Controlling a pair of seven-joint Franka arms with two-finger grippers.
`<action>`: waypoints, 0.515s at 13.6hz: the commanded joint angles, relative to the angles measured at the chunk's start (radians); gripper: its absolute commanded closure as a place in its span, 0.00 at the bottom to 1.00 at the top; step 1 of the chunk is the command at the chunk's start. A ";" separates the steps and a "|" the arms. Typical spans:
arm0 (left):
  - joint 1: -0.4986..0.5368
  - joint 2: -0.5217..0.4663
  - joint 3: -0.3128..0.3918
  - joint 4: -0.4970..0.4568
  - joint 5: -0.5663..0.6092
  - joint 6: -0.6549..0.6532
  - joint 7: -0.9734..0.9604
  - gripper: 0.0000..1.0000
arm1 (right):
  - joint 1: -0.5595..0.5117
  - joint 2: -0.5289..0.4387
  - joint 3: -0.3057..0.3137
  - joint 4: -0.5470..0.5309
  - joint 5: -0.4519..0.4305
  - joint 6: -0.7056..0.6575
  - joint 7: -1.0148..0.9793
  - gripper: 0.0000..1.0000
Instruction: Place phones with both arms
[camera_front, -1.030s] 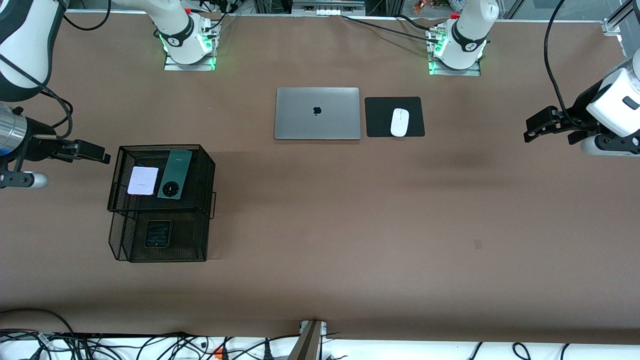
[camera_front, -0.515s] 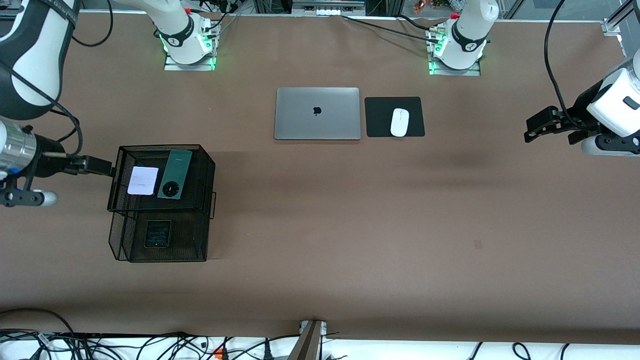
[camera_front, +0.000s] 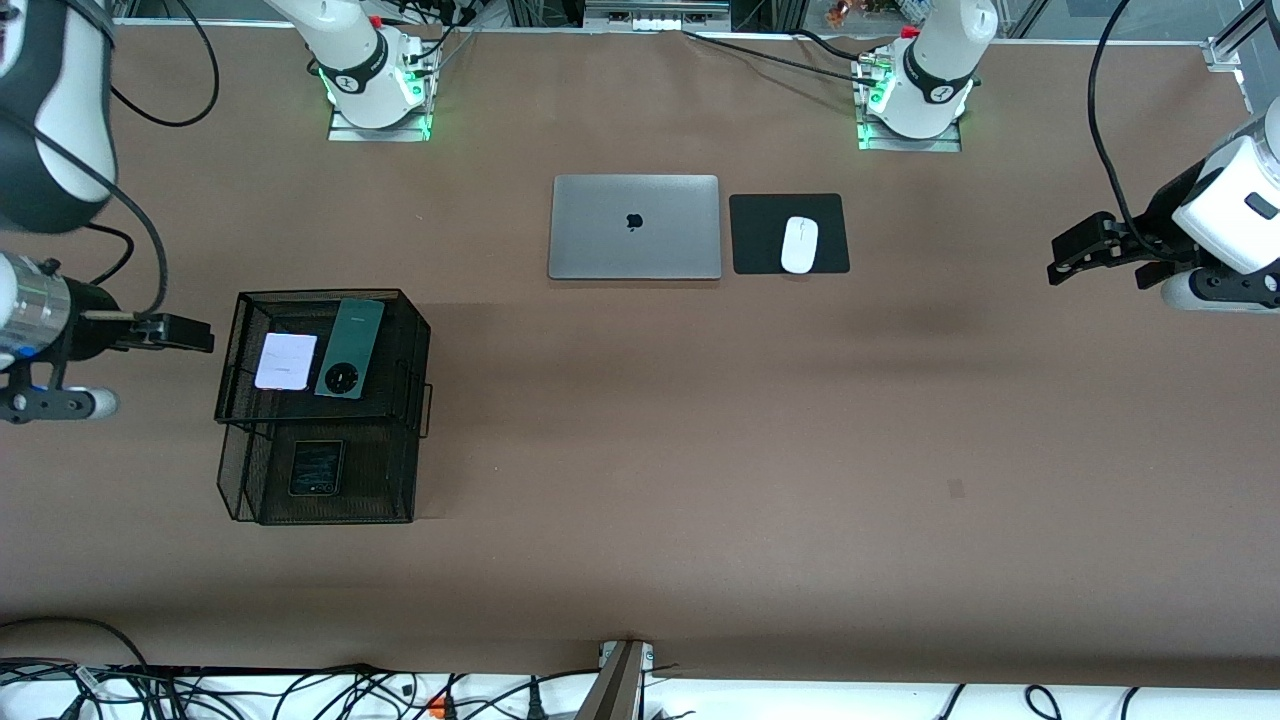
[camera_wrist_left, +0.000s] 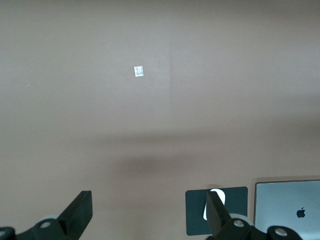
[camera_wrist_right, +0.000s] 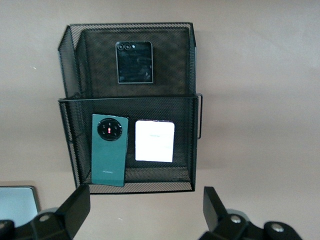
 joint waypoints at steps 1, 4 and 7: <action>0.005 -0.013 -0.010 -0.003 0.009 0.000 -0.004 0.00 | -0.050 -0.174 0.060 -0.280 -0.018 0.186 0.023 0.00; 0.005 -0.013 -0.012 -0.003 0.009 -0.002 -0.006 0.00 | -0.050 -0.241 0.061 -0.398 -0.018 0.239 0.026 0.00; 0.003 -0.016 -0.013 -0.003 0.009 -0.005 -0.006 0.00 | -0.046 -0.264 0.063 -0.439 -0.014 0.260 0.028 0.00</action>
